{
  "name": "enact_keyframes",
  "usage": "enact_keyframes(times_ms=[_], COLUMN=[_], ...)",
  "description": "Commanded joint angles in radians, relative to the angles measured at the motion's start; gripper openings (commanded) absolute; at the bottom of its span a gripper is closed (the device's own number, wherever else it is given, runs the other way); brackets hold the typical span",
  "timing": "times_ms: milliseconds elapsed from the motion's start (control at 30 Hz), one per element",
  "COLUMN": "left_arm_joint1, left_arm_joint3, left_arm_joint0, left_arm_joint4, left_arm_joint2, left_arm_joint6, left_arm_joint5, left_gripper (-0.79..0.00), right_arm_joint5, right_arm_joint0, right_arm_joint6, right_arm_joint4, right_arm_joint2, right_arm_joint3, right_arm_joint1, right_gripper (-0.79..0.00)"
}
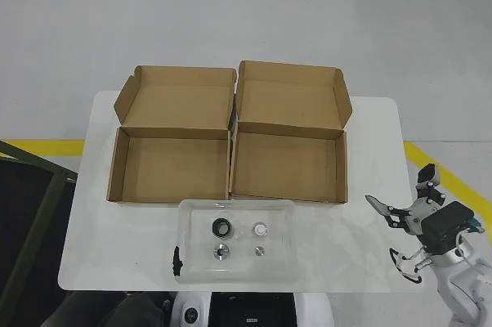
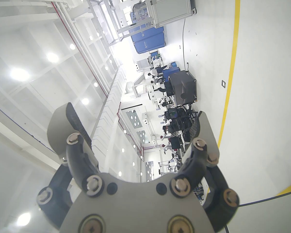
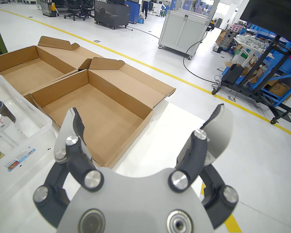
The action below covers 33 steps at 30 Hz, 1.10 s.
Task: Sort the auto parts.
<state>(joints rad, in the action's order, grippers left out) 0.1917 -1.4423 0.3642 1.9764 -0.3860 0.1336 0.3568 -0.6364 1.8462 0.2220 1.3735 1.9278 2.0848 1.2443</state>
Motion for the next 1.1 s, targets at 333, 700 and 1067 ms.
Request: enact_keyframes(times_ms=[333, 700, 1067], left_arm_joint1=[0.000, 0.000, 0.000], left_arm_joint3=[0.000, 0.000, 0.000], left_arm_joint0=[0.000, 0.000, 0.000], left_arm_joint4=[0.000, 0.000, 0.000], left_arm_joint2=[0.000, 0.000, 0.000], left_arm_joint6=[0.000, 0.000, 0.000], left_arm_joint5=[0.000, 0.000, 0.000], left_gripper=[0.000, 0.000, 0.000], right_arm_joint5=[0.000, -0.010, -0.186], right_arm_joint0=[0.000, -0.010, -0.090], right_arm_joint6=[0.000, -0.035, -0.224], right_arm_joint4=[0.000, 0.000, 0.086], right_arm_joint2=[0.000, -0.019, -0.159], right_arm_joint3=[0.000, 0.003, 0.056], right_arm_joint1=[0.000, -0.002, -0.024], right_gripper=[-0.001, 0.000, 0.000])
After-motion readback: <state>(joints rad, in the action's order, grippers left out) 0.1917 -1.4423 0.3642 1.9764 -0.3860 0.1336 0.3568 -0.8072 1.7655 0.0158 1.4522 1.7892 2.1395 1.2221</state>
